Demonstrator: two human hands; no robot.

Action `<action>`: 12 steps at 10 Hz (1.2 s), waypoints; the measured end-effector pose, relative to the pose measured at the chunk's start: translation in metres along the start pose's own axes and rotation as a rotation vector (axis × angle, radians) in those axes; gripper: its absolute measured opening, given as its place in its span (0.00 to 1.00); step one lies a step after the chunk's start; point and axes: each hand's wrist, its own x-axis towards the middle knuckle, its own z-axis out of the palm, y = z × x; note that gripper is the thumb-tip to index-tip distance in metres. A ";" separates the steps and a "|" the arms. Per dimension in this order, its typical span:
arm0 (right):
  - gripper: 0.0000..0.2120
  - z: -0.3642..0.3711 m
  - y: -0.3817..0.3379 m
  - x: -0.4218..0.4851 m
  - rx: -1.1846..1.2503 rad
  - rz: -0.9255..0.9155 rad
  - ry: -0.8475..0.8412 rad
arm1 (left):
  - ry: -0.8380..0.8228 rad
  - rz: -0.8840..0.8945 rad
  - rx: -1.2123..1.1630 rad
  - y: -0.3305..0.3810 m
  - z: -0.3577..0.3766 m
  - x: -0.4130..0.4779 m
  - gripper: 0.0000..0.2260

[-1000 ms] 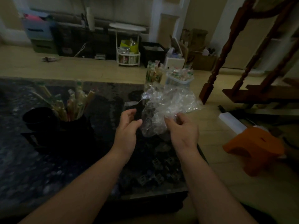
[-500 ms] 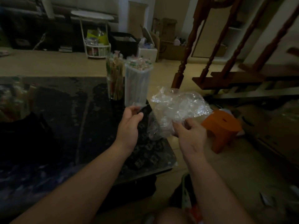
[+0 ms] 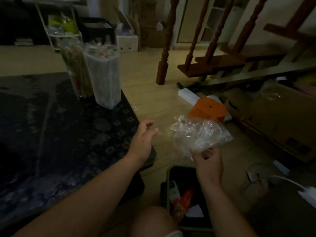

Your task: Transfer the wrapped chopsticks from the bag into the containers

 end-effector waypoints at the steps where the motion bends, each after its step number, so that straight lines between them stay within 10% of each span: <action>1: 0.14 -0.017 0.028 -0.004 -0.056 0.070 0.004 | -0.071 -0.032 0.027 -0.010 0.017 -0.001 0.11; 5: 0.09 -0.045 0.135 0.000 -0.629 0.222 -0.036 | -0.249 -0.147 0.074 -0.032 0.056 -0.007 0.16; 12: 0.20 -0.049 0.110 0.015 -0.509 0.162 -0.023 | -0.276 -0.158 0.088 -0.027 0.065 -0.010 0.17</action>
